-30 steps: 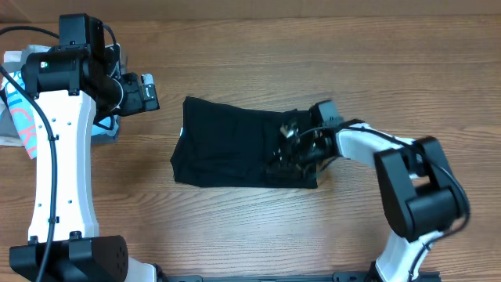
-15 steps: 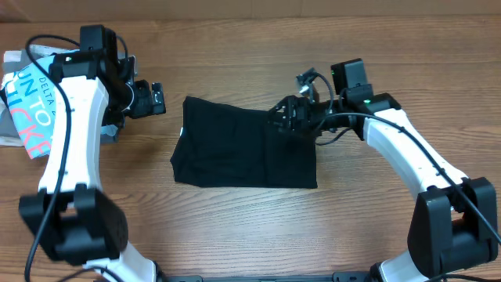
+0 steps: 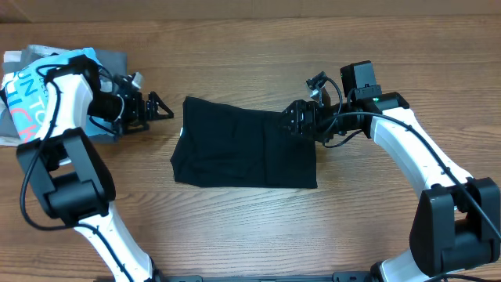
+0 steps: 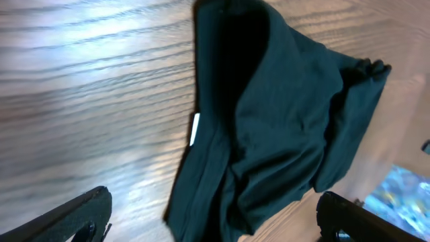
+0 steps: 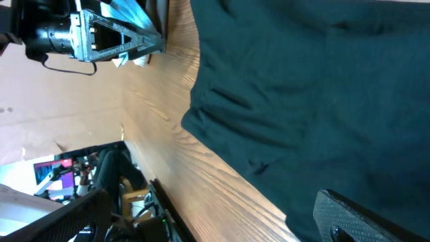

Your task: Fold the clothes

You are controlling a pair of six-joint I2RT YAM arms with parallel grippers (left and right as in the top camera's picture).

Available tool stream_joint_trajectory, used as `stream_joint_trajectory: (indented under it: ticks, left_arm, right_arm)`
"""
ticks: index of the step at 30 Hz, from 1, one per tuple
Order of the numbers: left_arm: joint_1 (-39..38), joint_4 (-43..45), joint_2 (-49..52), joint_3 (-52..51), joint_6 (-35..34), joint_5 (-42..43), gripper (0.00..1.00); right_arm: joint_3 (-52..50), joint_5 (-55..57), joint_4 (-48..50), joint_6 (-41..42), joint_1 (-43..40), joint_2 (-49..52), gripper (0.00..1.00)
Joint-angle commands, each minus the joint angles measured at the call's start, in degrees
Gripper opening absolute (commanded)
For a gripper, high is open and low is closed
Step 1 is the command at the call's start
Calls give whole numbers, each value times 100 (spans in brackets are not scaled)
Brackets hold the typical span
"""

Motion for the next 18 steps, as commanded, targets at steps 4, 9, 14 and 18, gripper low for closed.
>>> stream_joint_trajectory:
  ticks: [4,9,14,18]
  left_arm:
    - [-127,144,332,-70,275,160,100]
    - [-120,225,586,-70,258,-337,100]
    - [-125,269,922,-74,280,-337,100]
    - [-146,332,1038,-76,282,-319,100]
  right_arm:
    - [61,125,7,-103,15,-35,100]
    - [61,122,9,-103,13,-35,100]
    - [61,122,7,-103,13,-35,100]
    - [61,125,9,-105,13,-35,100]
